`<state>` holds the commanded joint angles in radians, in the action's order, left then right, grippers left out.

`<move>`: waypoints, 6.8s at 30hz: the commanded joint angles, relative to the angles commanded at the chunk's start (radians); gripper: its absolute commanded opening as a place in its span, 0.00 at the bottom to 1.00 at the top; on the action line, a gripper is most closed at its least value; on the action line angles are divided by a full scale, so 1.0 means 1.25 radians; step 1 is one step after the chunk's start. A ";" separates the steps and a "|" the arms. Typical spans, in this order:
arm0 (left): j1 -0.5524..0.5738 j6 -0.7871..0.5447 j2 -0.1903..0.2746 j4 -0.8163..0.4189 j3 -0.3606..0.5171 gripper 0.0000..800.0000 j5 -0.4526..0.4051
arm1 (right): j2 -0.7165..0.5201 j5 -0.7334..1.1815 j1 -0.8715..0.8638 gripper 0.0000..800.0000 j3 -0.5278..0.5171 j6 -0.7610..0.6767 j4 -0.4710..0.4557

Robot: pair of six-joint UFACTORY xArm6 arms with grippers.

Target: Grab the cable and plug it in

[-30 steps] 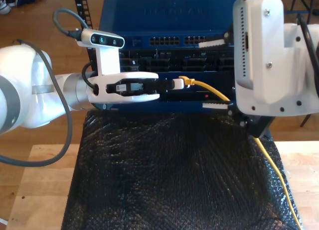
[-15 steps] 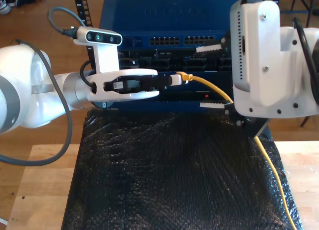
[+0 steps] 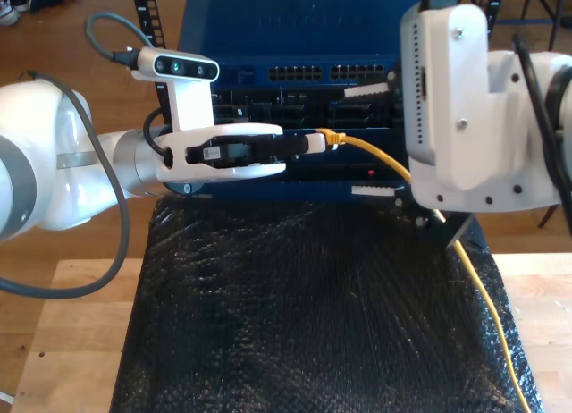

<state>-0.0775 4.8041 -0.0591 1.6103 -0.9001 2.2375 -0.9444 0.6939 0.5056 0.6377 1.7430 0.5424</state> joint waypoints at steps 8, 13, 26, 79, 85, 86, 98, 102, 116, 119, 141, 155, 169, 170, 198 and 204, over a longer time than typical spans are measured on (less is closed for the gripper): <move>0.000 0.000 0.000 0.000 0.001 0.03 0.004 | 0.002 -0.021 0.007 0.71 0.000 -0.004 0.001; 0.000 0.000 0.001 0.000 0.001 0.03 0.005 | 0.002 -0.023 0.009 0.62 0.000 -0.005 0.001; 0.000 0.000 0.001 0.000 -0.001 0.03 0.005 | 0.012 -0.044 0.011 0.43 0.000 -0.006 0.001; -0.001 0.000 0.002 0.001 -0.007 0.04 0.027 | 0.011 -0.047 0.038 0.27 -0.001 -0.006 0.002; -0.001 0.000 0.002 0.001 -0.007 0.04 0.027 | 0.011 -0.047 0.038 0.26 -0.001 -0.007 0.004; -0.001 0.000 0.002 0.001 -0.007 0.04 0.027 | 0.011 -0.047 0.038 0.26 -0.001 -0.007 0.004; -0.001 0.000 0.002 0.001 -0.007 0.04 0.027 | 0.010 -0.049 0.038 0.23 -0.001 -0.007 0.004; -0.001 0.000 0.002 0.001 -0.007 0.04 0.027 | 0.010 -0.049 0.038 0.23 -0.001 -0.007 0.010; -0.001 0.006 0.002 0.007 -0.007 0.11 0.047 | 0.009 -0.052 0.037 0.05 -0.001 -0.007 0.018; -0.001 0.014 0.002 0.007 -0.007 0.21 0.055 | 0.009 -0.055 0.037 0.01 -0.001 -0.007 0.021; -0.044 0.010 0.002 0.044 -0.009 1.00 0.021 | 0.010 -0.065 0.037 0.00 -0.005 -0.009 0.034; -0.160 0.007 0.011 -0.005 -0.049 1.00 -0.129 | 0.064 -0.069 0.002 0.00 0.021 -0.065 0.038; -0.304 0.000 0.011 -0.199 -0.134 1.00 -0.209 | 0.122 0.126 -0.178 0.00 0.097 -0.145 0.033; -0.313 -0.006 0.011 -0.218 -0.140 1.00 -0.217 | 0.128 0.147 -0.203 0.00 0.103 -0.156 0.033; -0.387 -0.226 0.151 -0.724 -0.215 1.00 -0.319 | 0.261 0.264 -0.331 0.00 0.136 -0.247 -0.106; -0.400 -0.296 0.157 -0.805 -0.214 1.00 -0.318 | 0.286 0.259 -0.331 0.00 0.136 -0.257 -0.113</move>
<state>-0.5777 4.4343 0.1373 0.6038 -1.1671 1.8401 -0.5869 1.0177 0.0913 0.8080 1.4223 0.4012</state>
